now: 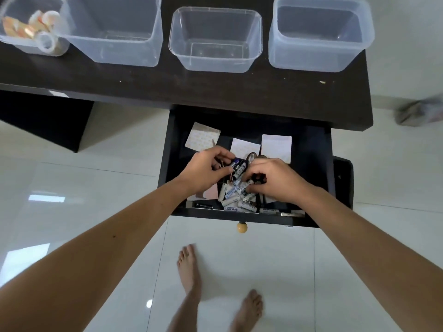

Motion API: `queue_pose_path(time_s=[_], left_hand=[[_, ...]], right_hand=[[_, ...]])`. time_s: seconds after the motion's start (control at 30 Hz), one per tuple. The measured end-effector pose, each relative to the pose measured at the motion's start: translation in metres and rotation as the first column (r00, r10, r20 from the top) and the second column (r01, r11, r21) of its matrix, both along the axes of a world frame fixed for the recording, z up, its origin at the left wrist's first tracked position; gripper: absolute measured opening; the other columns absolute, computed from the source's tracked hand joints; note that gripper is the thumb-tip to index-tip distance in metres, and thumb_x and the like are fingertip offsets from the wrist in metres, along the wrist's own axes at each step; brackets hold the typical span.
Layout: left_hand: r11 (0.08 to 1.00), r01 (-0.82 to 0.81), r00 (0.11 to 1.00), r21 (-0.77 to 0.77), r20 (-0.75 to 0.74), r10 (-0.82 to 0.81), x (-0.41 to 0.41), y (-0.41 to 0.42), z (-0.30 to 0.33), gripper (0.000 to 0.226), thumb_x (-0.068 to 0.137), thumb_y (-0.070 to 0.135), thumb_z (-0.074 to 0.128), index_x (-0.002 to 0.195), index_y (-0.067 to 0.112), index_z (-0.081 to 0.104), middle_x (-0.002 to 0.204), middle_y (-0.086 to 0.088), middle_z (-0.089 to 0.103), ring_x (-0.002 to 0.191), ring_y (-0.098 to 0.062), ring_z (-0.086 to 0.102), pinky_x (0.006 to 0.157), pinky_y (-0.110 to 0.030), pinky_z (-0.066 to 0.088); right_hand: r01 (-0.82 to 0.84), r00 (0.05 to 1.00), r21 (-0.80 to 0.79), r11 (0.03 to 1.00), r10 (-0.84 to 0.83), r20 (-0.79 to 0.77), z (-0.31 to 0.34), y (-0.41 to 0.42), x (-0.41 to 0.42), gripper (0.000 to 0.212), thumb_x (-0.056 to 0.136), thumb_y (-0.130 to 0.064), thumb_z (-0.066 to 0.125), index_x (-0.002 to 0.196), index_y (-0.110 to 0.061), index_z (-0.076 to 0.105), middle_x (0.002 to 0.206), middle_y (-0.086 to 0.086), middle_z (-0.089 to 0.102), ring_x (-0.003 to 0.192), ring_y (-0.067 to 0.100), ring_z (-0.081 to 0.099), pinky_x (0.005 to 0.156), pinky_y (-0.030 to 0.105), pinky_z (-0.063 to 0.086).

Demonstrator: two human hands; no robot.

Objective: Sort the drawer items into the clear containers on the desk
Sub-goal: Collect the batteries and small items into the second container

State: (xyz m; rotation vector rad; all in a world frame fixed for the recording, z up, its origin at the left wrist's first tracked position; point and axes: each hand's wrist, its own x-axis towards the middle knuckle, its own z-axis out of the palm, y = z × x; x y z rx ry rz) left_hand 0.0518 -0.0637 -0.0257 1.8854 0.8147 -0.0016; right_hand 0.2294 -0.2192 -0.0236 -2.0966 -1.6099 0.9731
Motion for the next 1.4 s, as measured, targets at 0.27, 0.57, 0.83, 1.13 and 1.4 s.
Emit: queue_pose_path(time_s=[0.27, 0.57, 0.83, 1.13, 1.4], left_hand=[[0.995, 0.033, 0.998, 0.091, -0.055, -0.028, 0.013, 0.0, -0.011, 0.038, 0.086, 0.021, 0.087, 0.118, 0.023, 0.068, 0.104, 0.01, 0.073, 0.054, 0.015, 0.053, 0.06, -0.014, 0.04], [0.98, 0.139, 0.99, 0.144, 0.015, -0.142, -0.003, 0.007, -0.003, 0.04, 0.102, 0.011, 0.065, 0.138, 0.029, 0.065, 0.102, 0.016, 0.057, 0.073, 0.01, 0.049, 0.07, -0.005, 0.041], [0.994, 0.073, 0.996, 0.086, 0.054, -0.078, -0.012, 0.01, 0.001, 0.028, 0.103, 0.011, 0.064, 0.126, 0.027, 0.068, 0.111, -0.003, 0.057, 0.093, -0.013, 0.061, 0.08, -0.012, 0.051], [0.998, 0.055, 0.998, -0.025, 0.04, -0.054, -0.014, 0.009, 0.005, 0.025, 0.105, 0.012, 0.059, 0.127, 0.024, 0.053, 0.097, 0.005, 0.072, 0.069, 0.004, 0.063, 0.068, -0.014, 0.05], [0.999, 0.044, 0.999, -0.008, 0.029, -0.043, -0.015, 0.009, 0.001, 0.012, 0.106, 0.014, 0.056, 0.108, 0.025, 0.061, 0.078, 0.003, 0.059, 0.059, 0.0, 0.048, 0.058, -0.015, 0.042]], right_hand=[[-0.051, 0.999, 0.008, 0.999, 0.051, 0.018, -0.012, 0.002, 0.0, 0.024, 0.085, -0.026, 0.087, 0.108, -0.029, 0.081, 0.1, -0.016, 0.066, 0.103, 0.013, 0.056, 0.094, 0.04, 0.05], [0.085, 0.993, 0.055, 0.995, -0.08, -0.087, 0.001, -0.008, 0.01, 0.026, 0.1, -0.013, 0.07, 0.121, -0.028, 0.075, 0.106, -0.021, 0.05, 0.092, -0.011, 0.056, 0.081, 0.007, 0.038], [0.078, 0.988, -0.028, 0.997, -0.081, -0.128, 0.012, 0.003, 0.001, 0.03, 0.102, -0.008, 0.052, 0.119, -0.032, 0.046, 0.097, -0.001, 0.061, 0.056, 0.005, 0.044, 0.059, 0.025, 0.039], [-0.121, 0.992, -0.051, 0.991, 0.123, 0.04, -0.001, 0.021, -0.007, 0.02, 0.092, -0.029, 0.081, 0.111, -0.033, 0.073, 0.091, -0.012, 0.05, 0.085, -0.003, 0.047, 0.066, 0.02, 0.032], [-0.115, 0.99, -0.054, 0.992, 0.119, 0.071, -0.004, 0.023, -0.008, 0.026, 0.091, -0.035, 0.082, 0.115, -0.031, 0.075, 0.098, -0.01, 0.056, 0.091, 0.005, 0.047, 0.078, 0.025, 0.036]])
